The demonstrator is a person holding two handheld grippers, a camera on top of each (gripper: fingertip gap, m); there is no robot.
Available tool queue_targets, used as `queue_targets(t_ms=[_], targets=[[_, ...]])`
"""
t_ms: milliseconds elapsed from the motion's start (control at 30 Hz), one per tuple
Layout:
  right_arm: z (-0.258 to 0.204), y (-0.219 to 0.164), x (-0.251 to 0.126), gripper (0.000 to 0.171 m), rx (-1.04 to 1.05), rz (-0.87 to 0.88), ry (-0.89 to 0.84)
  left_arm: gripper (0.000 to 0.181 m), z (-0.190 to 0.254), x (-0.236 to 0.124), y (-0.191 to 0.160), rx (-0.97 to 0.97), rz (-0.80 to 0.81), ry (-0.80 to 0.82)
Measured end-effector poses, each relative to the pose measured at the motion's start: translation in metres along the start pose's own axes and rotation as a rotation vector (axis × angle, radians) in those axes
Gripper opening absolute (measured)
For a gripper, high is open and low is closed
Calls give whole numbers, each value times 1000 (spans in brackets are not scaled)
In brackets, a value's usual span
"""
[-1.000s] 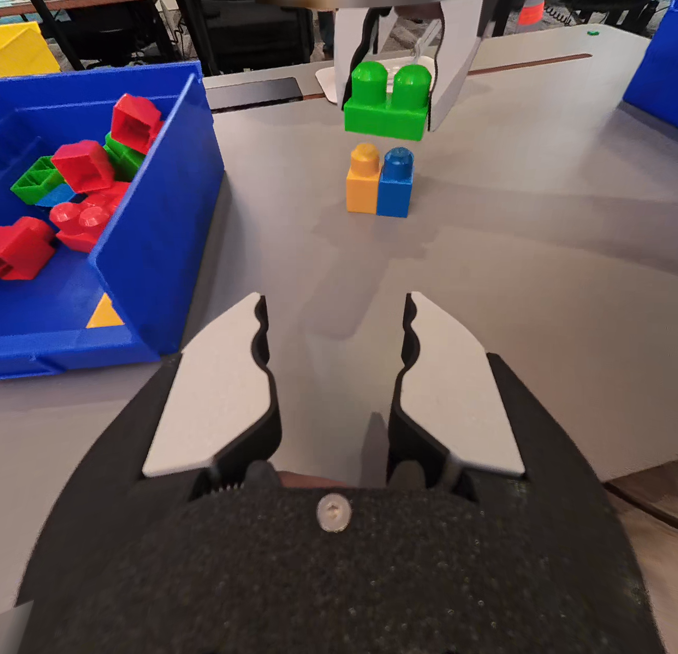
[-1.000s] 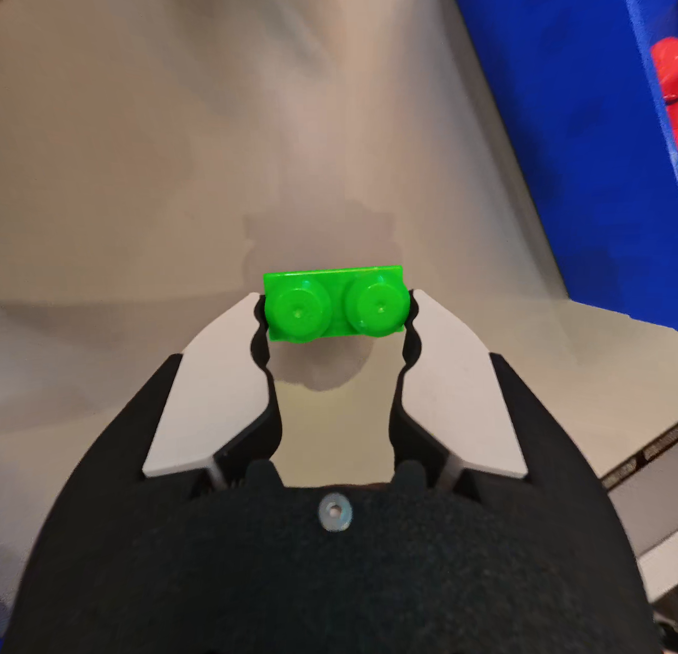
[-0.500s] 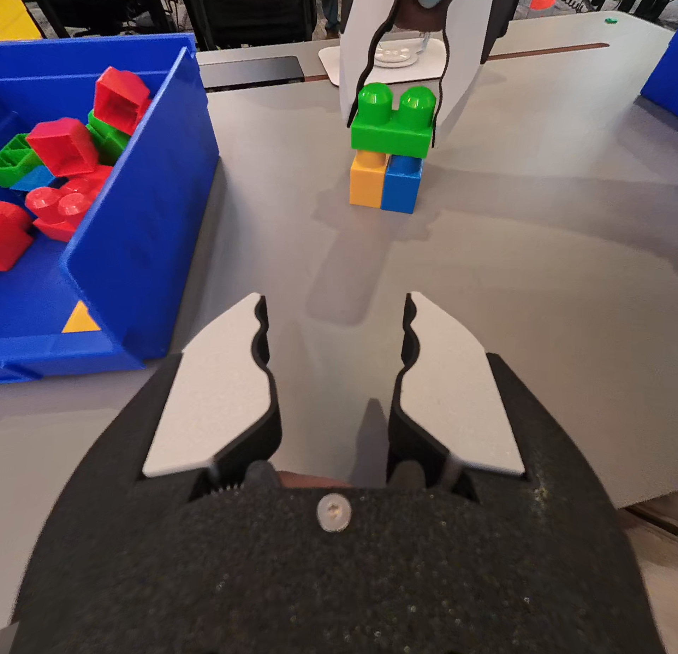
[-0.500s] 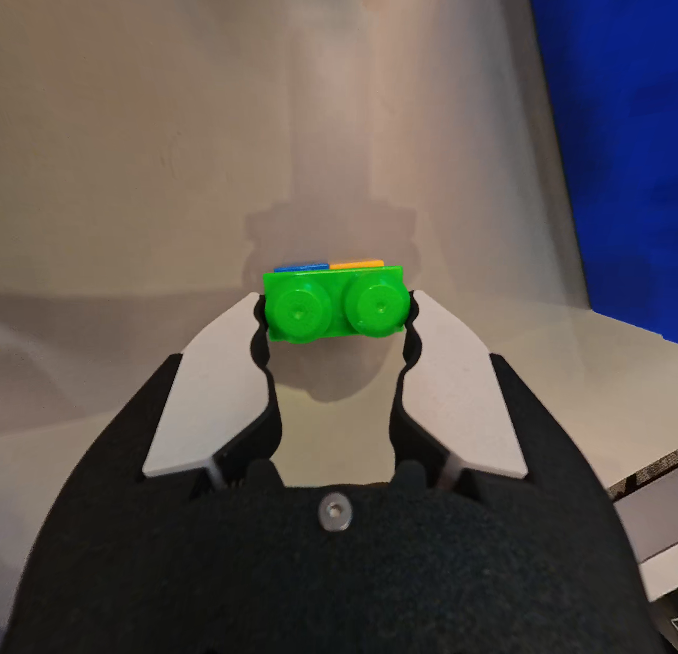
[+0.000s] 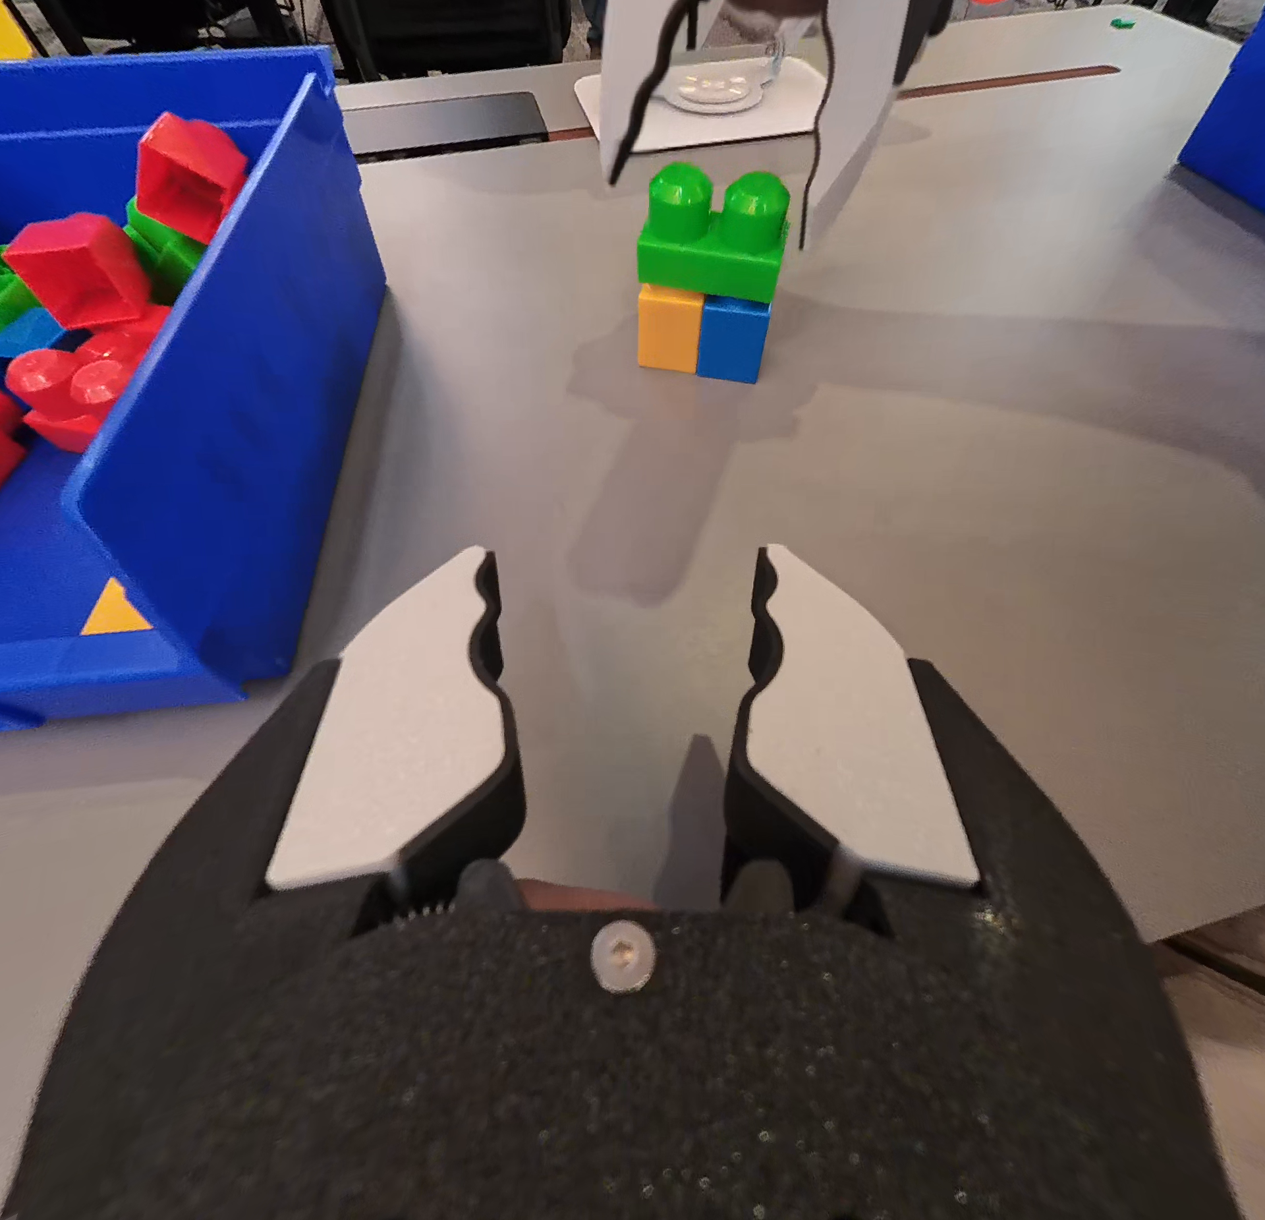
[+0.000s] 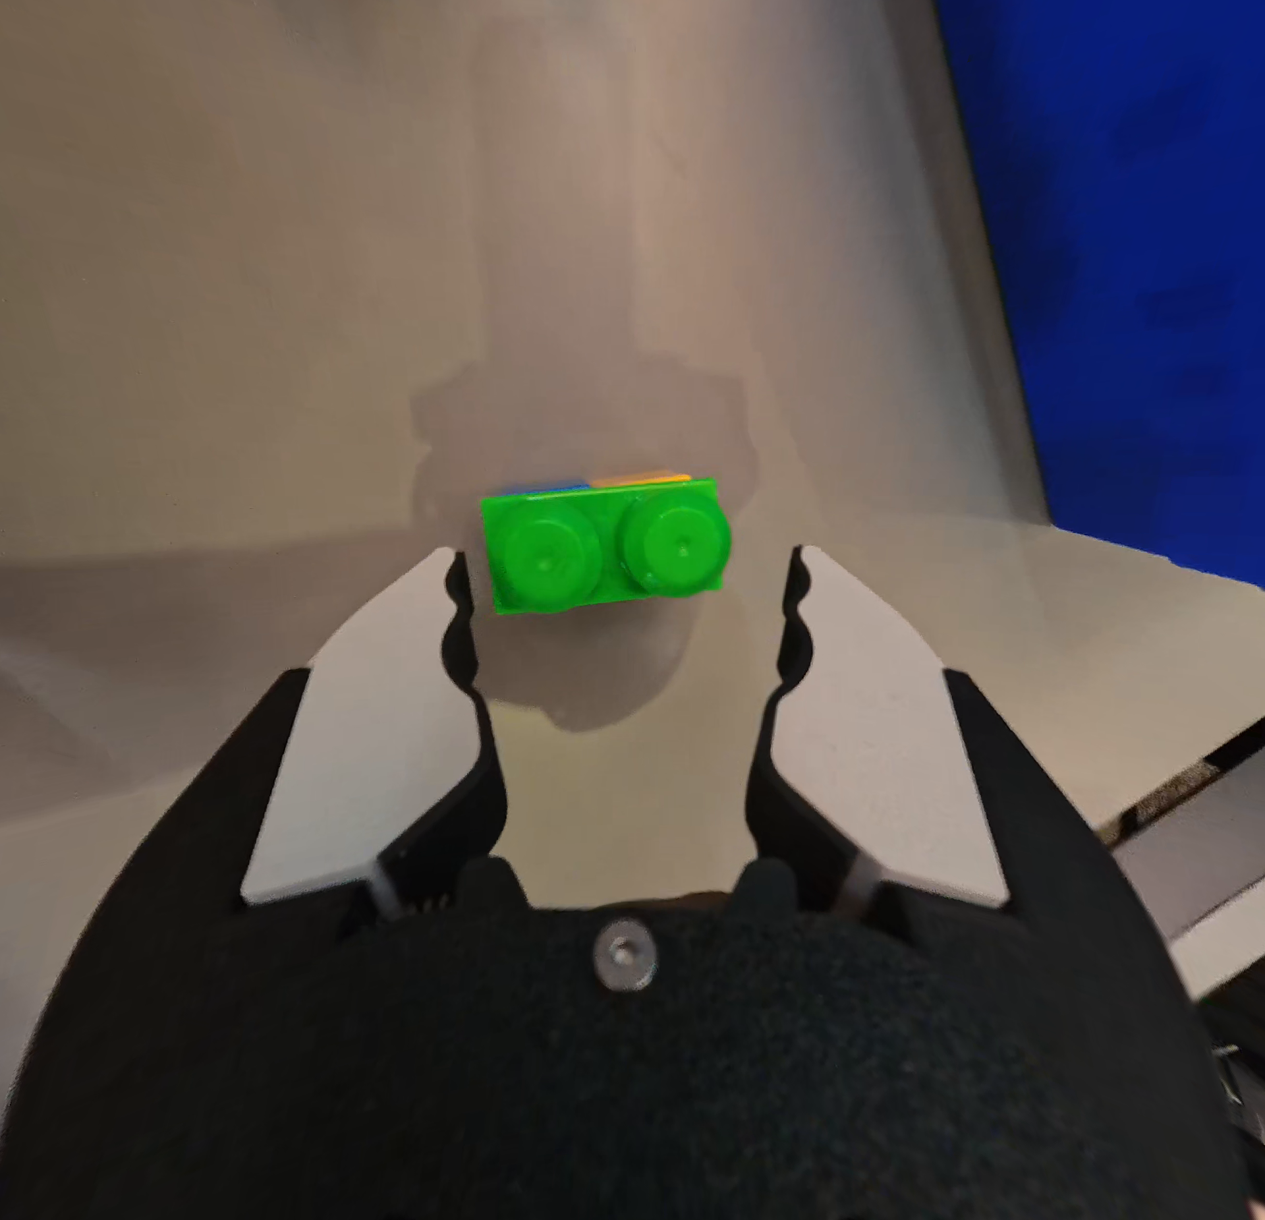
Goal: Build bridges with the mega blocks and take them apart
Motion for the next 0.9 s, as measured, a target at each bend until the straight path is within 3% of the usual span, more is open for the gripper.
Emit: queue_targets(t_ms=[167, 333, 467, 533, 633, 700, 800, 900], targets=[[3, 20, -60, 90, 53, 95, -143, 71, 2, 1, 9, 6, 24, -29], [-13, 59, -148, 99, 198, 311, -516, 72, -2, 6, 23, 37, 55, -45], [-59, 61, -186, 93, 456, 469, -891, 72, -3, 9, 35, 52, 106, -99], [-98, 51, -179, 91, 653, 592, -1014, 72, -2, 10, 39, 76, 143, -117], [-162, 26, -135, 88, 971, 704, -1165, 72, 1, 14, 38, 119, 161, -137], [-202, 12, -95, 96, 1178, 697, -1175, 72, 3, 17, 35, 135, 165, -132], [-250, 3, -48, 93, 1470, 773, -1120, 72, 11, 18, 28, 116, 177, -133], [-278, 0, -18, 94, 1584, 753, -1090, 71, 22, 19, 25, 96, 207, -143]])
Point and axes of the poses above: each gripper's, where its closed fingertips meet, x out along the fingers, y out of its top, z = x × y across the jaws, the point moved 5 cm from there along -x, back along the fingers, and after that the axes turned 12 degrees about x, right-handed, at the moved point
